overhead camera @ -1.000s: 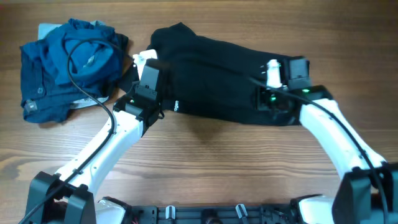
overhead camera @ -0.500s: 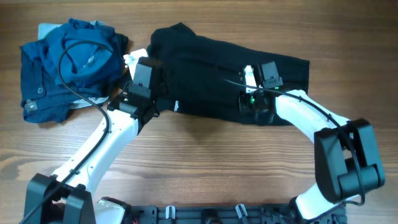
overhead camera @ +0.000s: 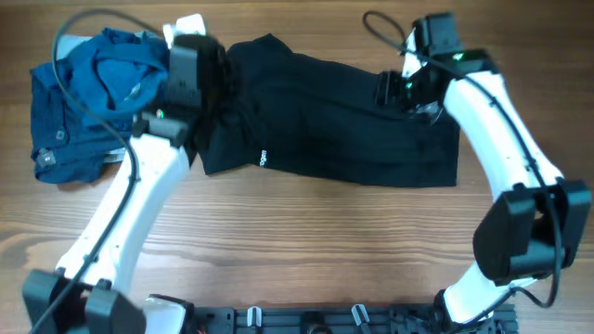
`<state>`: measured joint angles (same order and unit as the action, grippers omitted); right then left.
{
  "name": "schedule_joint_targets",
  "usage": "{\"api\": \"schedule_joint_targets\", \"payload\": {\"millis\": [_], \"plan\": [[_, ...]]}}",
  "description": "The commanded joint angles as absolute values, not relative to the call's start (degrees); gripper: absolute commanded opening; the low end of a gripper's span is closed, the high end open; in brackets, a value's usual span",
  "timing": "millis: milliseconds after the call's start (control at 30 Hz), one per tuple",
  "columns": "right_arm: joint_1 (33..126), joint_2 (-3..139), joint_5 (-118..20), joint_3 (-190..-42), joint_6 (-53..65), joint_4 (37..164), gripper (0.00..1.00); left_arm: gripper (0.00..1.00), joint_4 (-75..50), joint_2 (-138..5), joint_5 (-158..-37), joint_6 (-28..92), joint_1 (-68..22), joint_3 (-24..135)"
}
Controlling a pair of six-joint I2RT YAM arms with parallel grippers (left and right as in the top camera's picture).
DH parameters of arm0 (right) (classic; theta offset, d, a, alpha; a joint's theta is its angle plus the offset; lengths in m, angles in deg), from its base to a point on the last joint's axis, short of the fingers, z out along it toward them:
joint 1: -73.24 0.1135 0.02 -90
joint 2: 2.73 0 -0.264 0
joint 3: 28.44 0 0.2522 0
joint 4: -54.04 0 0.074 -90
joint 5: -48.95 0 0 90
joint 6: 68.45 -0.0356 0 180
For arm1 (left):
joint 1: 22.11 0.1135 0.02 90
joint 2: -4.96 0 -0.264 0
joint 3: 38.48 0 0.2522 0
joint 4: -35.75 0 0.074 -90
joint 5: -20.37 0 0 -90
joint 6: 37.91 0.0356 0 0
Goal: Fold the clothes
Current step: 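Release the hem and move both grippers to the shirt's top edge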
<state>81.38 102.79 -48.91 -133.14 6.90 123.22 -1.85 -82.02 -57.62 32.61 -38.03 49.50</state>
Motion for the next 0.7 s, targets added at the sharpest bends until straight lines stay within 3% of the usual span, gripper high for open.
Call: {"api": "schedule_joint_targets", "payload": {"millis": [0, 200, 433, 533, 567, 667], "plan": [[79.52, 101.65, -48.52, -139.61, 8.1, 128.45, 0.78, 0.11, -4.93, -91.9, -61.0, 38.77, -37.73, 60.25], [78.34, 101.67, -48.28, -139.83, 8.03, 130.02, 0.81, 0.11, -8.05, -119.25, -62.93, 45.75, -37.2, 87.75], [78.36, 101.69, -48.28, -139.81, 7.93, 130.63, 0.82, 0.1, 9.04, -131.38, -62.8, 49.13, -35.32, 89.36], [78.36, 101.67, -48.28, -139.81, 7.88, 130.68, 0.82, 0.04, 12.86, -134.46, -64.96, 49.13, -35.06, 89.36], [78.36, 101.69, -48.28, -139.81, 7.88, 130.7, 0.82, 0.09, 13.41, -135.42, -65.99, 49.13, -35.06, 89.36], [78.36, 101.67, -48.28, -139.81, 7.86, 130.61, 0.82, 0.47, 8.25, -136.8, -68.22, 49.07, -35.08, 90.54]]}}
